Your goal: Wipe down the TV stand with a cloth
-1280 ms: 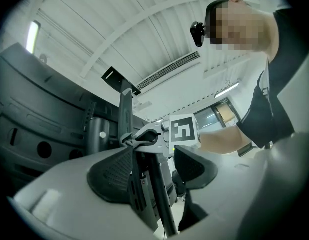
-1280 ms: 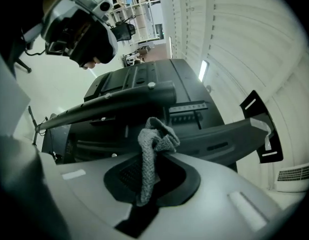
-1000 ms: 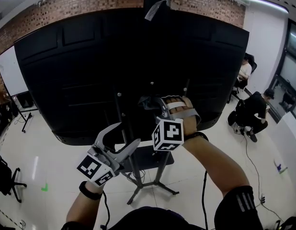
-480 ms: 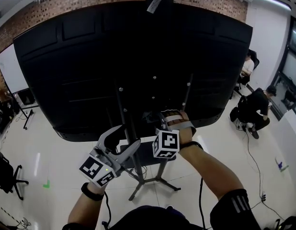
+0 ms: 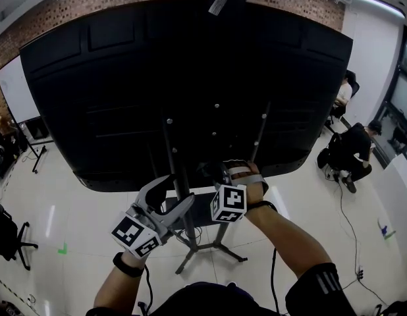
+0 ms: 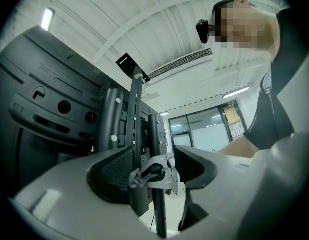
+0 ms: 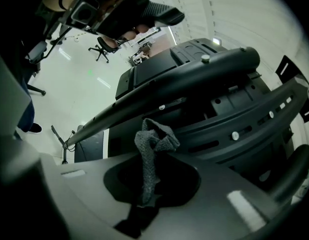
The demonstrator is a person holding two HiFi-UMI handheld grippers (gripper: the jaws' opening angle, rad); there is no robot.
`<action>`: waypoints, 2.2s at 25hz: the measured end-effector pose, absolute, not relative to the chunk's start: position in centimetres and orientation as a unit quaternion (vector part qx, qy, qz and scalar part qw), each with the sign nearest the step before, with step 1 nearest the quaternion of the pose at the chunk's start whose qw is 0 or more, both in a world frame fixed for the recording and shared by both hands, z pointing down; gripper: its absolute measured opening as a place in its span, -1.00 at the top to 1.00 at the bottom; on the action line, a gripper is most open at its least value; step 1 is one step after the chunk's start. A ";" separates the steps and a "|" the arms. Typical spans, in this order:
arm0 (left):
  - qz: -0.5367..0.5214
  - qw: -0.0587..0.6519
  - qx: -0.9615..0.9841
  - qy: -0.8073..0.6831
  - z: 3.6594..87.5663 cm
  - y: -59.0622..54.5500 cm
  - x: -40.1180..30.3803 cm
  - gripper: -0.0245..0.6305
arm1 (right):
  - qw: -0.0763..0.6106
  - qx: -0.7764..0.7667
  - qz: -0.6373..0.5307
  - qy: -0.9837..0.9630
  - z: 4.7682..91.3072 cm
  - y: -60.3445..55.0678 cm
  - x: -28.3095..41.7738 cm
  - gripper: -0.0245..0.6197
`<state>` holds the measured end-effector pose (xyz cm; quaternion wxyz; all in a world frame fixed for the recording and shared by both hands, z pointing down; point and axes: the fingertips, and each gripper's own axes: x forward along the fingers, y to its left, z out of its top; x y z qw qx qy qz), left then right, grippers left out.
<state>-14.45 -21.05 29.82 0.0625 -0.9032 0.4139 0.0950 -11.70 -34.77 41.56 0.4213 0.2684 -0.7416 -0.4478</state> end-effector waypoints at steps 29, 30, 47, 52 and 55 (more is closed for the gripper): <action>0.117 0.133 -0.895 0.409 23.9 -18.8 -18.3 0.06 | 0.202 0.313 -0.539 -0.755 16.1 -30.3 -17.0 0.80; 0.117 0.133 -0.896 0.408 24.0 -18.7 -18.5 0.06 | 0.200 0.313 -0.538 -0.757 16.3 -30.1 -16.9 0.80; 0.114 0.083 -0.911 0.387 28.7 -19.1 -20.4 0.06 | 0.297 0.300 -0.551 -0.720 25.4 -29.1 -17.6 0.81; 0.105 0.072 -0.907 0.402 30.1 -18.9 -20.5 0.06 | 0.311 0.280 -0.545 -0.726 28.3 -28.5 -17.7 0.81; 0.101 0.063 -0.902 0.415 30.8 -18.9 -20.4 0.06 | 0.306 0.273 -0.546 -0.731 29.1 -27.9 -17.7 0.81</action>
